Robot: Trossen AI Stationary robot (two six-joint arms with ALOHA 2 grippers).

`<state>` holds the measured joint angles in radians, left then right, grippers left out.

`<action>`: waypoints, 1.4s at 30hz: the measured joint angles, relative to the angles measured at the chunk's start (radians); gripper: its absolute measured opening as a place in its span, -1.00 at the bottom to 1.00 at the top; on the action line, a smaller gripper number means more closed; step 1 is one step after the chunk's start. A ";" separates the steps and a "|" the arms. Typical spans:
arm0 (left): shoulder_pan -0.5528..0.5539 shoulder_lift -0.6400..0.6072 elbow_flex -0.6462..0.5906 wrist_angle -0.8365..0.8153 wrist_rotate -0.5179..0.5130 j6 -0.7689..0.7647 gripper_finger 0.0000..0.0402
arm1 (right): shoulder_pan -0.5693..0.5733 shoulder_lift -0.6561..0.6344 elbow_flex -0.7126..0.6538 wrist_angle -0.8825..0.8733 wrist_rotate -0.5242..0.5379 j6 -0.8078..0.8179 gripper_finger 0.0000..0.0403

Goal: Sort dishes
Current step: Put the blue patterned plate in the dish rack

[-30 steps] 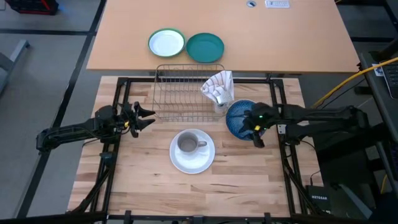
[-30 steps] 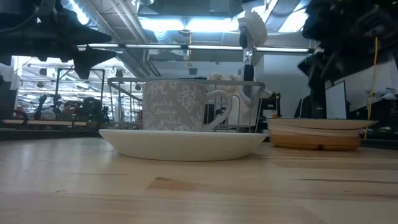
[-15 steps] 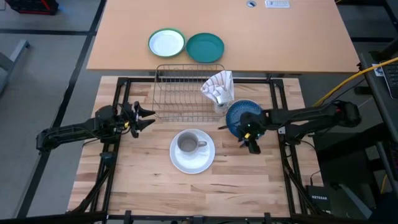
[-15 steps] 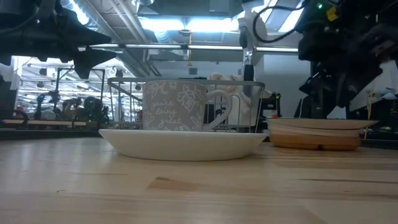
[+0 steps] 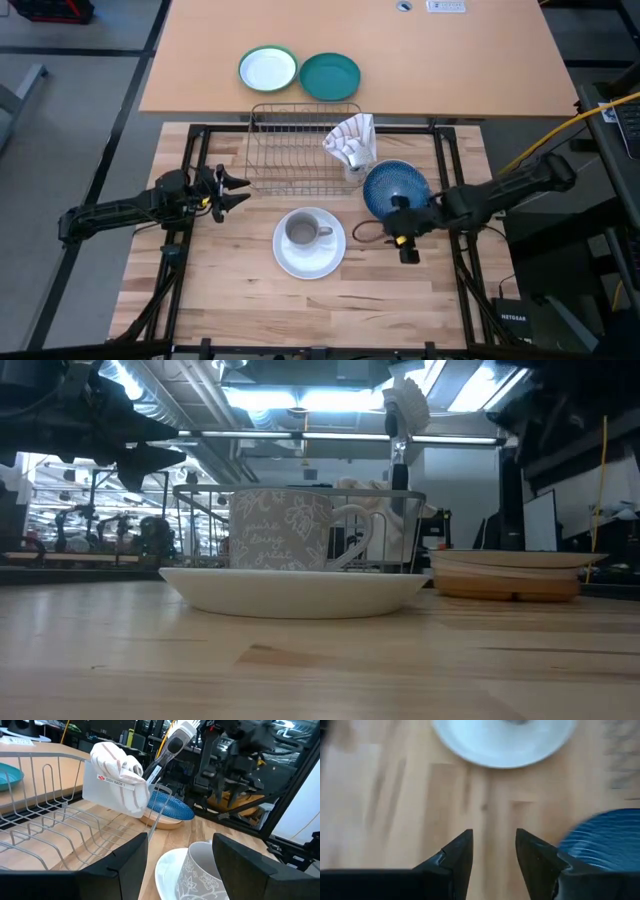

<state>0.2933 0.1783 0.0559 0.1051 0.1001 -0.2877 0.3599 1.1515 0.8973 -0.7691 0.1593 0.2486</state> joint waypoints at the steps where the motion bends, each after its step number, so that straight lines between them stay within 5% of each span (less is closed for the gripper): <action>1: 0.000 0.000 0.000 0.000 0.000 0.000 0.06 | 0.021 0.008 0.009 -0.021 0.067 0.005 -0.25; 6: 0.000 0.000 0.000 -0.002 0.000 0.000 0.06 | 0.063 0.085 0.012 -0.076 0.238 0.032 -0.25; 21: 0.000 0.000 0.000 -0.076 0.000 0.007 0.06 | 0.066 0.456 0.045 -0.252 0.304 0.168 -0.25; 42: 0.000 0.000 0.000 -0.110 0.000 0.007 0.06 | 0.063 0.537 0.058 -0.282 0.373 0.165 -0.27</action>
<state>0.2935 0.1787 0.0559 -0.0051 0.1001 -0.2803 0.4225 1.6886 0.9549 -1.0507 0.5322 0.4133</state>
